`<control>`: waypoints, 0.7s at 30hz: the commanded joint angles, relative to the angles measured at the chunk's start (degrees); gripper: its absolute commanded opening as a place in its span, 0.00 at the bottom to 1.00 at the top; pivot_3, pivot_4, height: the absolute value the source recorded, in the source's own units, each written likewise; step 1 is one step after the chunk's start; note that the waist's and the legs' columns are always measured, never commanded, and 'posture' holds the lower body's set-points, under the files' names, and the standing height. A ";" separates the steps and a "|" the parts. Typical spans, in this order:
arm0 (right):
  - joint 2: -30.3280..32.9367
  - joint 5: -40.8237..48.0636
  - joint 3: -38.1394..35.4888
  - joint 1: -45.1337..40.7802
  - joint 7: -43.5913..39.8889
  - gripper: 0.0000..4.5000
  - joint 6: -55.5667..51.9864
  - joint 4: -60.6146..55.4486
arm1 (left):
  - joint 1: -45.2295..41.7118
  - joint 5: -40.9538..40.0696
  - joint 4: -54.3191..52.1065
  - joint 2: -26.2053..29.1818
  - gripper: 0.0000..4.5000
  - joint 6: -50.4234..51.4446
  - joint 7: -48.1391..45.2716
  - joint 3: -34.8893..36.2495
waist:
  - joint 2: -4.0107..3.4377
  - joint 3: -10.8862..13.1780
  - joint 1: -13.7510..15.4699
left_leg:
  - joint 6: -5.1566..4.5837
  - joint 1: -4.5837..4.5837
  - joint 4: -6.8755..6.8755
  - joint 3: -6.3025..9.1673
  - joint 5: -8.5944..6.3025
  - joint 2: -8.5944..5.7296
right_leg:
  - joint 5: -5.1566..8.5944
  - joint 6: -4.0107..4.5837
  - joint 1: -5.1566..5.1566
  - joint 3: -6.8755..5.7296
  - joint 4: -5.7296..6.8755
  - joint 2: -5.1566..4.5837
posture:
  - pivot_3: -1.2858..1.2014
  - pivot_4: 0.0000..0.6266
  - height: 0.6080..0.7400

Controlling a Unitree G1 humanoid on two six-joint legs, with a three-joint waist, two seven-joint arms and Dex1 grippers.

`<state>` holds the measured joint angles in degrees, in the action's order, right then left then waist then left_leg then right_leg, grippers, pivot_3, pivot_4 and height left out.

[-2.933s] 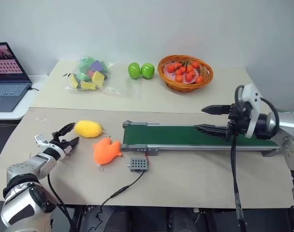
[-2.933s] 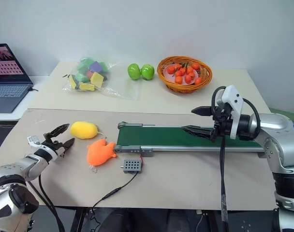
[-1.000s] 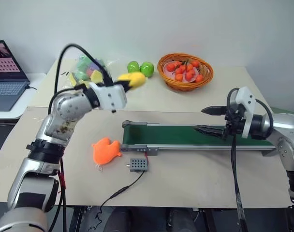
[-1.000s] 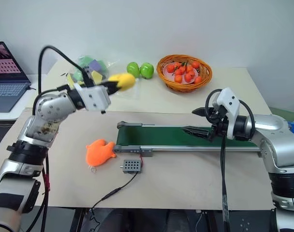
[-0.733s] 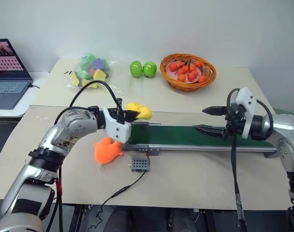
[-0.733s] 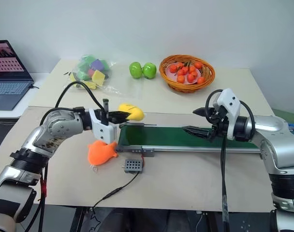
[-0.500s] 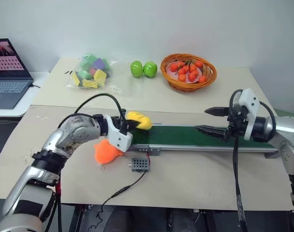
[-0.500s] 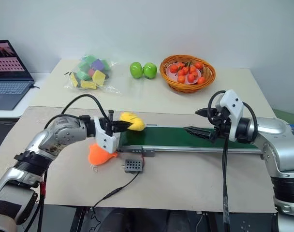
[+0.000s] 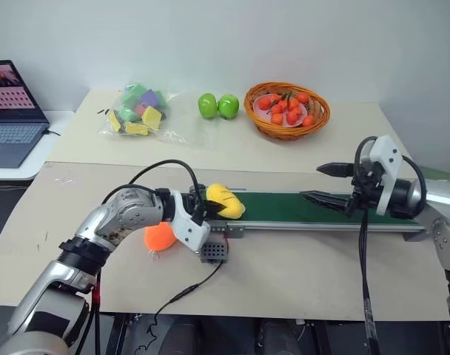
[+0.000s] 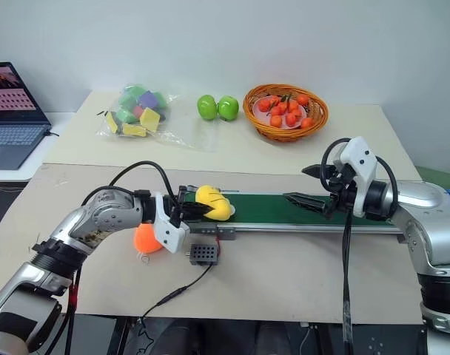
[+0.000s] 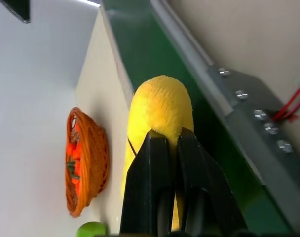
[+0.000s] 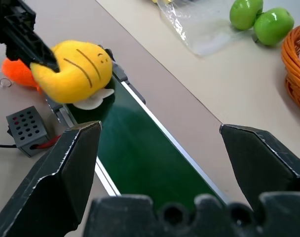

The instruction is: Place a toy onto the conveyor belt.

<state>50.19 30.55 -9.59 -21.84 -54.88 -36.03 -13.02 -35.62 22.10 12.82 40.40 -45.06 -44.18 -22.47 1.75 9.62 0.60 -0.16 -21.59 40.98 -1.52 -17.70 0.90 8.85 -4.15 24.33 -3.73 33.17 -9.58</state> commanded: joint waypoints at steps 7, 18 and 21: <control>0.32 0.36 -1.46 -1.10 -0.01 1.00 1.21 -1.00 | -1.56 -3.61 1.30 1.60 0.84 1.69 -3.14 1.53 | 0.00 0.00 0.04 | -0.02 0.00 0.00 0.00 -0.01 -0.01 | 0.00 0.00 -0.01 0.00 -0.02 0.00 | 0.52 0.24 0.99; 1.54 1.35 -2.08 -1.33 -1.87 1.00 0.50 -0.76 | -4.17 -42.76 -11.99 3.67 0.98 63.93 -22.29 12.25 | 0.00 0.00 -0.16 | -0.04 -0.02 0.06 0.05 -0.02 0.00 | 0.02 -0.03 0.00 0.00 0.04 0.01 | 0.52 0.24 0.99; 2.95 2.52 -2.60 -1.52 -4.04 1.00 -0.54 -1.33 | -3.37 -53.16 -16.29 5.56 0.98 75.68 -25.65 16.79 | -0.03 0.01 -0.33 | -0.06 -0.05 0.05 0.08 -0.03 0.00 | 0.04 -0.06 0.01 0.02 0.02 0.01 | 0.52 0.24 0.99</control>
<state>51.68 31.20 -9.63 -22.17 -57.66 -36.37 -12.92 -38.59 -25.06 0.14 45.00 24.34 -68.21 -9.31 1.72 9.64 0.27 -0.22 -21.66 41.03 -1.43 -17.73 0.89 8.89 -4.21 24.37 -3.71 33.20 -9.57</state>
